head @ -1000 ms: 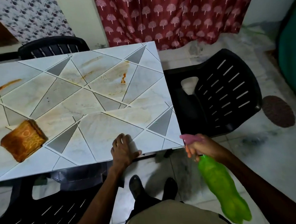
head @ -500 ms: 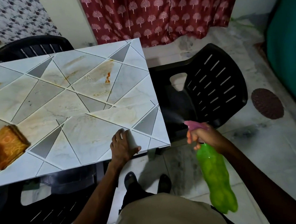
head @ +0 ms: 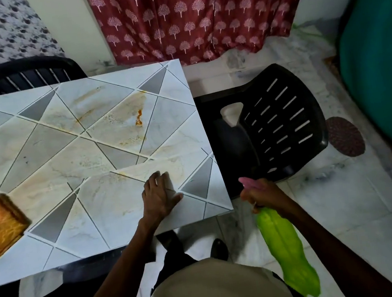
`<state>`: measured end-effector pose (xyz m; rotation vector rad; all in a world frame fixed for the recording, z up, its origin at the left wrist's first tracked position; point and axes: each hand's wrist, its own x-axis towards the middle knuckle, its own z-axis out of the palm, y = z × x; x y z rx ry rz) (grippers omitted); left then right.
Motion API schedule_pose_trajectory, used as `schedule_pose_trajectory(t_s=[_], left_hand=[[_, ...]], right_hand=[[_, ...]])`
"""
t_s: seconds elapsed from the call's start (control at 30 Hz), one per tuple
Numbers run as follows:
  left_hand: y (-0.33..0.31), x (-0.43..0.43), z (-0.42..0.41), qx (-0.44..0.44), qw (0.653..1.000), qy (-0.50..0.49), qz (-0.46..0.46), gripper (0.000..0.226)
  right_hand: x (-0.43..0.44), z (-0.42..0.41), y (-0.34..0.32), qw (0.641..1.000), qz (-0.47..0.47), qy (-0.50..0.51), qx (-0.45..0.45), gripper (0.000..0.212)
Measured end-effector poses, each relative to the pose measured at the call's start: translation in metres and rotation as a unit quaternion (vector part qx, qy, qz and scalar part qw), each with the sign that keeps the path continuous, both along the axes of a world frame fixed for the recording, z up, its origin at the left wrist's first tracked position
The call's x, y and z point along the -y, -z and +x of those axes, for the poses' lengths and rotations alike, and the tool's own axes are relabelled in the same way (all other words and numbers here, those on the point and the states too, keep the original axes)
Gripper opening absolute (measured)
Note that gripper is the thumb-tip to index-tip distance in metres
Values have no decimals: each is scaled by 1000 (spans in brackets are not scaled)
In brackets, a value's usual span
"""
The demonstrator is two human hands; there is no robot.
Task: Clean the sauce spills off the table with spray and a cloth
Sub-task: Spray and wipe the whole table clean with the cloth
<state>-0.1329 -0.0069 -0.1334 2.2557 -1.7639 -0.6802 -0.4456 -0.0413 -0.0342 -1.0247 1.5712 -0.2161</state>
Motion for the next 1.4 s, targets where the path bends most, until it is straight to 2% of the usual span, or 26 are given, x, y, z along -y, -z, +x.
schedule_pose_trajectory(t_s=[0.13, 0.23, 0.3, 0.5, 0.67, 0.73, 0.83, 0.93, 1.0, 1.07, 1.17, 1.3, 1.4], left_hand=[[4, 17, 22, 21, 1000, 7, -14, 88], [6, 30, 49, 13, 1000, -3, -20, 84], [8, 38, 69, 10, 1000, -11, -19, 85], [9, 50, 133, -4, 999, -27, -36, 82], [5, 52, 197, 5, 997, -69, -26, 84], [2, 48, 222, 11, 996, -85, -25, 84], [-1, 39, 255, 14, 993, -116, -20, 85], [-5, 27, 289, 21, 988, -148, -31, 84], [-10, 19, 314, 20, 982, -181, -56, 81], [-16, 14, 342, 15, 972, -222, -77, 80], [-21, 4, 384, 17, 962, -262, -73, 89], [-25, -18, 438, 22, 947, -315, -55, 97], [-28, -32, 475, 24, 927, -374, -31, 94]], right_hand=[[24, 39, -11, 998, -31, 56, 24, 36], [49, 70, -14, 993, -22, 109, 44, 43], [61, 86, -11, 993, -10, 109, 31, 37], [82, 152, -31, 998, -28, 53, 33, 49], [110, 230, -41, 999, -34, 6, 37, 34], [114, 264, -47, 999, -28, -12, 46, 37], [114, 314, -53, 994, -41, -98, 38, 44], [115, 368, -61, 974, -89, -206, 37, 38], [116, 408, -70, 957, -121, -262, 35, 49], [117, 449, -78, 946, -147, -281, 65, 45], [117, 513, -91, 928, -183, -303, 118, 30], [111, 590, -101, 891, -245, -342, 174, 37], [106, 642, -103, 865, -277, -361, 213, 36]])
